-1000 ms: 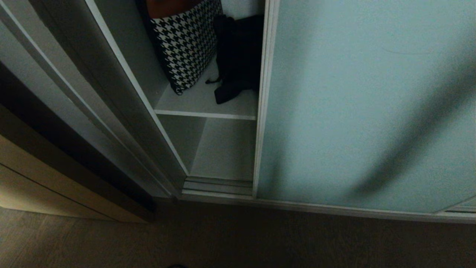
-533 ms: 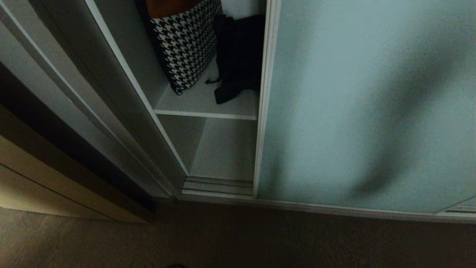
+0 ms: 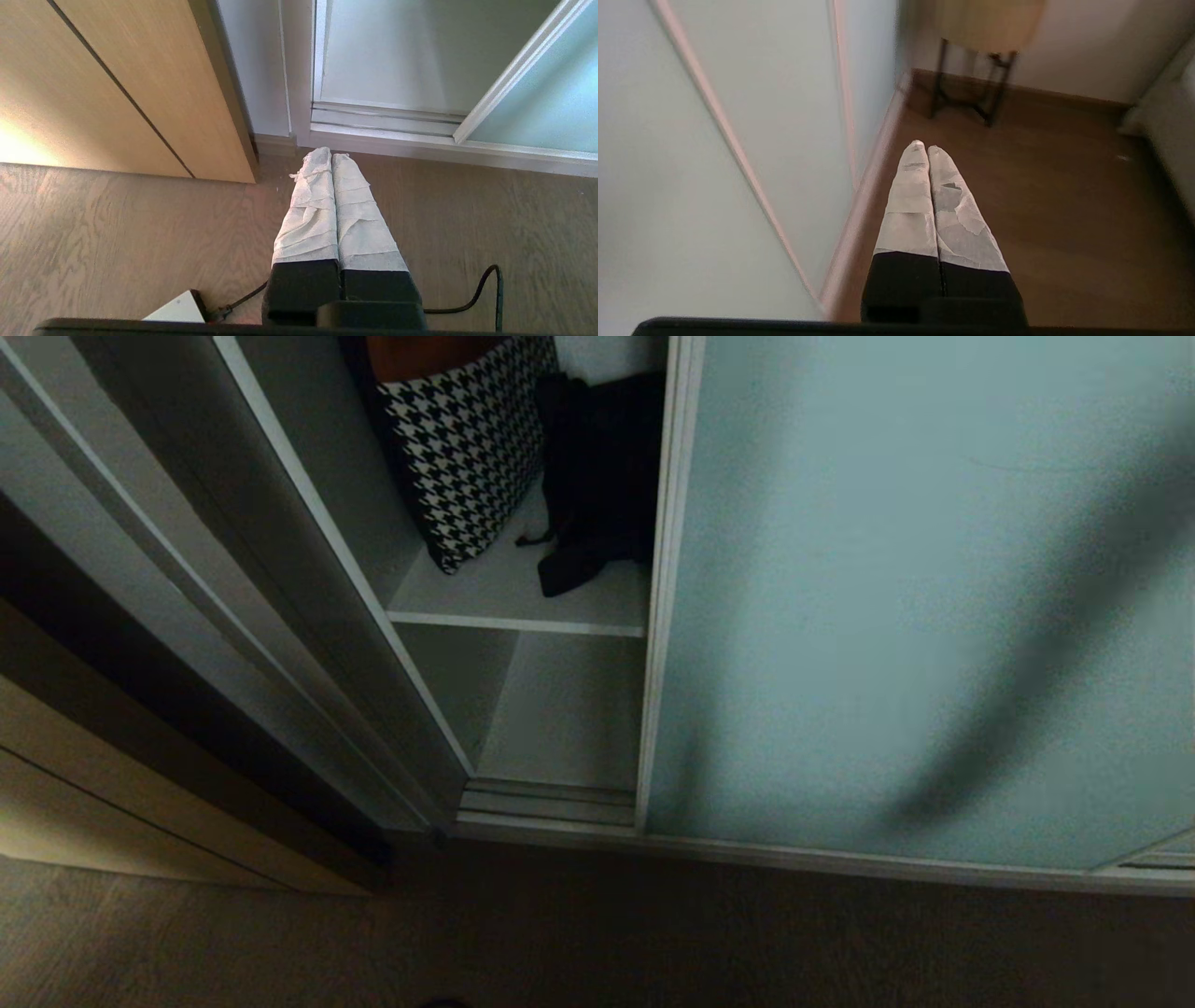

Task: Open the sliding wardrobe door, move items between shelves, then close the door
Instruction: Close the door

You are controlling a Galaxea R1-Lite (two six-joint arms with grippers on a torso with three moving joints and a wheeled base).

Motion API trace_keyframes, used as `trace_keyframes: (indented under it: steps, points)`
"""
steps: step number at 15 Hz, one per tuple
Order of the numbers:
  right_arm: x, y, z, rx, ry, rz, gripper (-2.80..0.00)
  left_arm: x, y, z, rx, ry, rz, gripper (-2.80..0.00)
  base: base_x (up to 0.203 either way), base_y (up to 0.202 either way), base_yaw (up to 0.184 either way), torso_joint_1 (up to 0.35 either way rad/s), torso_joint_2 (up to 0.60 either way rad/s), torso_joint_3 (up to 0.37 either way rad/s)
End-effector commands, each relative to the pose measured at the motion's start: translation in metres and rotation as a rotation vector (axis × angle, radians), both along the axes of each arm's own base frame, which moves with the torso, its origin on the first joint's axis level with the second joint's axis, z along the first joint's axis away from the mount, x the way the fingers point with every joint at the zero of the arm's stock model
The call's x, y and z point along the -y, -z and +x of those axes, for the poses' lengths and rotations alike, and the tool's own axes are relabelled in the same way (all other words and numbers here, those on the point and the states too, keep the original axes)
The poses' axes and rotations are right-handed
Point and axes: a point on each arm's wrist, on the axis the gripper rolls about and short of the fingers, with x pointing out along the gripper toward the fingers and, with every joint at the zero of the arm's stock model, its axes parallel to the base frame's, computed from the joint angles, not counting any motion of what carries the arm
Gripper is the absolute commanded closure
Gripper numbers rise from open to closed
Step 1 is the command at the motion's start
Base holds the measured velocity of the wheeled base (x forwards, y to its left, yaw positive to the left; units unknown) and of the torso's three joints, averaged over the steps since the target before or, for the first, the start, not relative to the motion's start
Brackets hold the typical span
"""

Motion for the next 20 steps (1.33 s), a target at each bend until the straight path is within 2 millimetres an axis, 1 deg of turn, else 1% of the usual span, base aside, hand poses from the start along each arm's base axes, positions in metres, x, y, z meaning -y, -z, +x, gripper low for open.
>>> trace_keyframes:
  steps: [1, 2, 4, 6, 8, 11, 12, 13, 17, 20]
  points:
    - [0.039, -0.001, 0.002, 0.015, -0.047, 0.026, 0.0, 0.0, 0.0, 0.0, -0.001, 0.001, 0.0, 0.0, 0.0, 0.0, 0.0, 0.0, 0.0, 0.0]
    - [0.052, -0.004, 0.002, 0.026, -0.095, 0.023, 0.0, 0.0, 0.0, 0.0, -0.001, 0.001, 0.0, 0.0, 0.0, 0.0, 0.0, 0.0, 0.0, 0.0]
    - [0.08, -0.004, 0.005, 0.04, -0.181, 0.039, 0.0, 0.0, 0.0, 0.0, -0.001, 0.001, 0.0, 0.0, 0.0, 0.0, 0.0, 0.0, 0.0, 0.0]
    - [0.1, -0.014, 0.007, 0.076, -0.279, 0.012, 0.0, 0.0, 0.0, 0.0, -0.001, 0.001, 0.0, 0.0, 0.0, 0.0, 0.0, 0.0, 0.0, 0.0]
    - [0.115, -0.021, 0.002, 0.168, -0.433, 0.017, 0.0, 0.0, 0.0, 0.0, -0.001, 0.001, 0.0, 0.0, 0.0, 0.0, 0.0, 0.0, 0.0, 0.0]
    - [0.121, -0.025, -0.019, 0.264, -0.685, 0.069, 0.0, 0.0, 0.0, 0.0, -0.001, 0.001, 0.0, 0.0, 0.0, 0.0, 0.0, 0.0, 0.0, 0.0]
    - [0.124, -0.023, -0.026, 0.274, -0.736, 0.086, 0.0, 0.0, 0.0, 0.0, -0.001, 0.001, 0.0, 0.0, 0.0, 0.0, 0.0, 0.0, 0.0, 0.0]
    - [0.131, -0.017, -0.031, 0.287, -0.76, 0.111, 0.0, 0.0, 0.0, 0.0, -0.001, 0.001, 0.0, 0.0, 0.0, 0.0, 0.0, 0.0, 0.0, 0.0]
    - [0.155, 0.002, -0.035, 0.34, -0.788, 0.182, 0.0, 0.0, 0.0, 0.0, -0.001, 0.001, 0.0, 0.0, 0.0, 0.0, 0.0, 0.0, 0.0, 0.0]
    - [0.158, 0.009, -0.034, 0.368, -0.905, 0.237, 0.0, 0.0, 0.0, 0.0, -0.001, 0.001, 0.0, 0.0, 0.0, 0.0, 0.0, 0.0, 0.0, 0.0]
